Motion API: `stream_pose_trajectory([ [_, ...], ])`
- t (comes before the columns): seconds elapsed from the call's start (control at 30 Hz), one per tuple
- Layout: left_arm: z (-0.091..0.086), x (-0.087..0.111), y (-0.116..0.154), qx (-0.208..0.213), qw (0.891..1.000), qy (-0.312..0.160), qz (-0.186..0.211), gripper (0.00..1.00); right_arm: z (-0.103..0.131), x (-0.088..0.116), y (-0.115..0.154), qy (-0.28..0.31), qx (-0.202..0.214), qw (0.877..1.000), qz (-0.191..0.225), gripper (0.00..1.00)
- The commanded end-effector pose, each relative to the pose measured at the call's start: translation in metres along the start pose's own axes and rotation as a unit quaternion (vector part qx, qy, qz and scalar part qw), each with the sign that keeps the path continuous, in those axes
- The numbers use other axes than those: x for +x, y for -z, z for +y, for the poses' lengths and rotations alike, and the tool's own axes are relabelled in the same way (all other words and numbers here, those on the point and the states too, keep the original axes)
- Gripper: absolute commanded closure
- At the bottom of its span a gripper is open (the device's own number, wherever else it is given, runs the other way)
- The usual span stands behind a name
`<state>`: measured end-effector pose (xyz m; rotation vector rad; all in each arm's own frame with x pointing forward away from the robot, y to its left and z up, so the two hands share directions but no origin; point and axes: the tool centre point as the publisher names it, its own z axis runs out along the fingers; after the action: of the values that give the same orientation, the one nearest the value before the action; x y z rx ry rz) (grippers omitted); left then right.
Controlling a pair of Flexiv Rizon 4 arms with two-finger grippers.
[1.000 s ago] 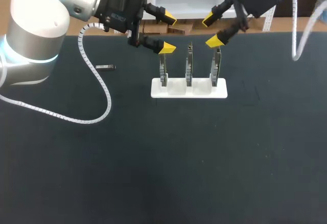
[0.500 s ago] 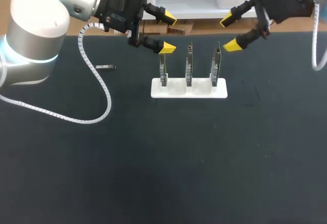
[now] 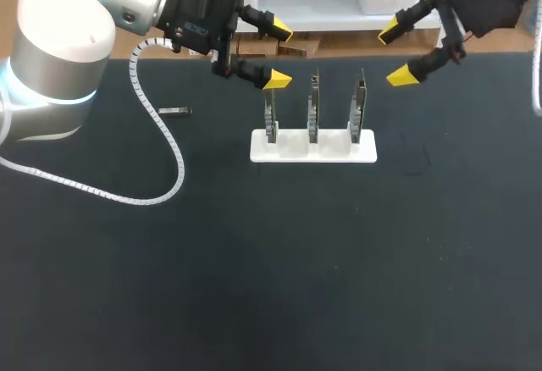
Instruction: Pick up the optical module with the left hand, and insert it into the network port with the right hand.
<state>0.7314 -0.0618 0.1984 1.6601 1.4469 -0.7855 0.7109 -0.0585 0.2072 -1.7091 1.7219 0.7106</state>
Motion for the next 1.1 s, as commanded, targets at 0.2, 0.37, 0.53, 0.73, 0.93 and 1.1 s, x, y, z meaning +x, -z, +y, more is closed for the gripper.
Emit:
stream_pose_trajectory([
  [0.2, -0.0006, -0.0007, 0.0001, -0.001, 1.000, 0.001, 0.002, 0.00, -0.0014, -0.0013, 0.0032, -0.012, -0.008, 1.000, 0.007, 0.00],
  [0.37, -0.0006, -0.0007, 0.0001, -0.001, 1.000, 0.001, 0.002, 0.00, -0.0014, -0.0013, 0.0032, -0.012, -0.008, 1.000, 0.007, 0.00],
  [0.53, -0.0006, -0.0007, 0.0001, -0.001, 1.000, 0.001, 0.002, 0.00, -0.0014, -0.0013, 0.0032, -0.012, -0.008, 1.000, 0.007, 0.00],
  [0.73, -0.0006, -0.0007, 0.0001, -0.001, 1.000, 0.001, 0.002, 0.00, -0.0014, -0.0013, 0.0032, -0.012, -0.008, 1.000, 0.007, 0.00],
  [0.93, -0.0006, -0.0007, 0.0001, -0.001, 1.000, 0.001, 0.002, 0.00, -0.0014, -0.0013, 0.0032, -0.012, -0.008, 1.000, 0.007, 0.00],
  [1.1, -0.0006, -0.0007, 0.0001, -0.001, 1.000, 0.001, 0.002, 0.00, 0.0004, 0.0001, 0.0074, -0.011, -0.007, 1.000, 0.009, 0.00],
])
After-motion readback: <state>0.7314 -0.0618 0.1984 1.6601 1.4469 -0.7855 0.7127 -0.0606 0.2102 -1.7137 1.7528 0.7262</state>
